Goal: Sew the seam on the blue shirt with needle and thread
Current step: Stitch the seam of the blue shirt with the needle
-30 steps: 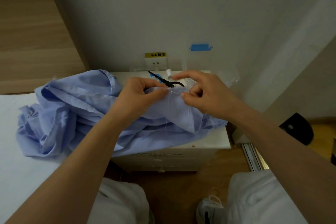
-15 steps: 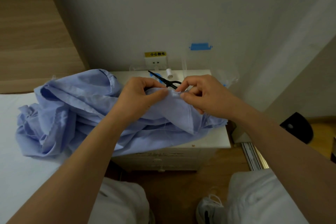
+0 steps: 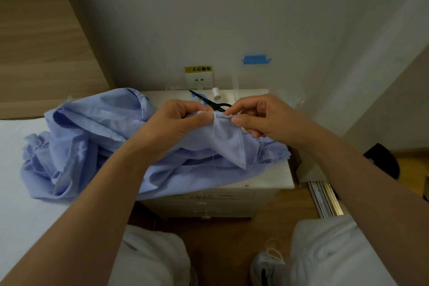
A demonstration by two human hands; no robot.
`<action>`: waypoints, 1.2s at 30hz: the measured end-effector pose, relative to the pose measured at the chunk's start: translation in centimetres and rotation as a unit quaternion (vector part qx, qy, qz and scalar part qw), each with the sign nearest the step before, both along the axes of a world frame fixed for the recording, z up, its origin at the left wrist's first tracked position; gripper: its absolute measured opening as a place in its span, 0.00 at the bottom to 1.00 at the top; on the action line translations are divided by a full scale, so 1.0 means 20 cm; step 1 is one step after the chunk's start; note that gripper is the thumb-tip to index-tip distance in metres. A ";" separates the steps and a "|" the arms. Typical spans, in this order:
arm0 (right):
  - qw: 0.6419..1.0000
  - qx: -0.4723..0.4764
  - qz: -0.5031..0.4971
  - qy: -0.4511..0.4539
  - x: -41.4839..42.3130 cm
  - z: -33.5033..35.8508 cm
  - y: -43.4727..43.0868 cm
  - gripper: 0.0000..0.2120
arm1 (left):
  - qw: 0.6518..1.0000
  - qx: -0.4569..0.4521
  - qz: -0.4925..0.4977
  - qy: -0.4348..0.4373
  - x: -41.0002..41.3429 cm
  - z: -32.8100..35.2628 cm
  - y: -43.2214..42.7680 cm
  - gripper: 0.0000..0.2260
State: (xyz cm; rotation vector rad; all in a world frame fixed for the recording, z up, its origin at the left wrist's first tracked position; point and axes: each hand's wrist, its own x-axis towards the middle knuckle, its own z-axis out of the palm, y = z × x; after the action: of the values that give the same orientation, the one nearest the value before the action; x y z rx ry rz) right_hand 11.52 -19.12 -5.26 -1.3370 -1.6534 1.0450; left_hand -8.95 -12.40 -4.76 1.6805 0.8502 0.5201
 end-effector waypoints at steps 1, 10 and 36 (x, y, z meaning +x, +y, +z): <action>1.000 0.000 0.001 0.005 0.00 0.00 0.00 0.09 | 1.000 -0.019 -0.006 -0.008 0.00 0.00 0.00 0.07; 0.999 0.009 -0.022 0.049 -0.04 -0.01 0.00 0.04 | 0.994 -0.090 -0.020 -0.052 0.00 -0.03 0.01 0.07; 0.974 0.191 -0.102 -0.060 -0.07 -0.05 0.03 0.05 | 0.995 -0.031 0.093 0.001 0.05 -0.04 0.01 0.07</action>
State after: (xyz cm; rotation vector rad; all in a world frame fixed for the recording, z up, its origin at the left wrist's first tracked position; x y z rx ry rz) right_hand 10.12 -18.50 -6.20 -1.2947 -1.6605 0.5023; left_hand -7.93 -12.28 -5.50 1.5537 1.0203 0.6138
